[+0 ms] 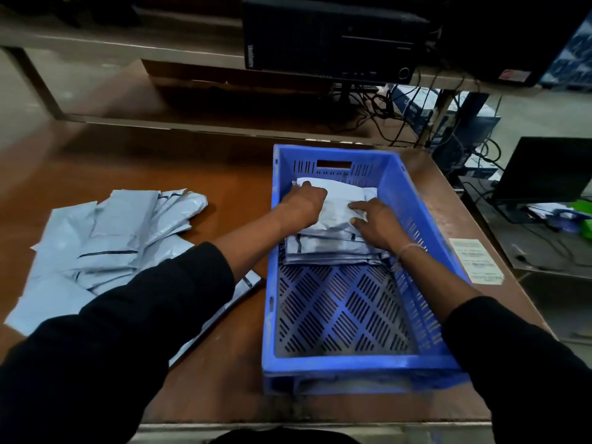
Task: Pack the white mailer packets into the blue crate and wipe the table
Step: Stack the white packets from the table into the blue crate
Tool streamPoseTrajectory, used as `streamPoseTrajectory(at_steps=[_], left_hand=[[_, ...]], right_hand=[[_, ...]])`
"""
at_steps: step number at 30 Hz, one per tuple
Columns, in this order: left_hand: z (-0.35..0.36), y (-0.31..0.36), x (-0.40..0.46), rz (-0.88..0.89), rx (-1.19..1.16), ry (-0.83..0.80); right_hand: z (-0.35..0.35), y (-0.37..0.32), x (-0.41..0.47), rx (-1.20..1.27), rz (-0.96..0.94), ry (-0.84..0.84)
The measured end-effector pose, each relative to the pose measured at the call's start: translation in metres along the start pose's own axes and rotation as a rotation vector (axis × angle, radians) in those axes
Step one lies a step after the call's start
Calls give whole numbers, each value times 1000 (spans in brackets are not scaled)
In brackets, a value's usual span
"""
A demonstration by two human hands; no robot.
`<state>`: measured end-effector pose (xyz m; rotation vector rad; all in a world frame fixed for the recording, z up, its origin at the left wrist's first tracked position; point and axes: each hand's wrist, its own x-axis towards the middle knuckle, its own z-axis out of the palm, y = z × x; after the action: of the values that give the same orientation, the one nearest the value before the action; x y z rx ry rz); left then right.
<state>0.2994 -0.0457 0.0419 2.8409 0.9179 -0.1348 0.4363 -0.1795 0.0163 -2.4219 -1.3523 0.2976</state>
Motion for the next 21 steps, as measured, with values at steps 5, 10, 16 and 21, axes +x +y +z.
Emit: streamPoseTrajectory(at_steps=[5, 10, 16, 21], left_hand=[[-18, -21, -18, 92, -214, 225], [-30, -76, -53, 54, -482, 448], [-11, -161, -90, -109, -714, 438], [6, -232, -128, -255, -756, 370]], right_hand=[[-18, -25, -2, 152, -32, 123], [-24, -80, 1, 331, -131, 221], [2, -172, 14, 571, -206, 49], [53, -240, 26, 360, -129, -359]])
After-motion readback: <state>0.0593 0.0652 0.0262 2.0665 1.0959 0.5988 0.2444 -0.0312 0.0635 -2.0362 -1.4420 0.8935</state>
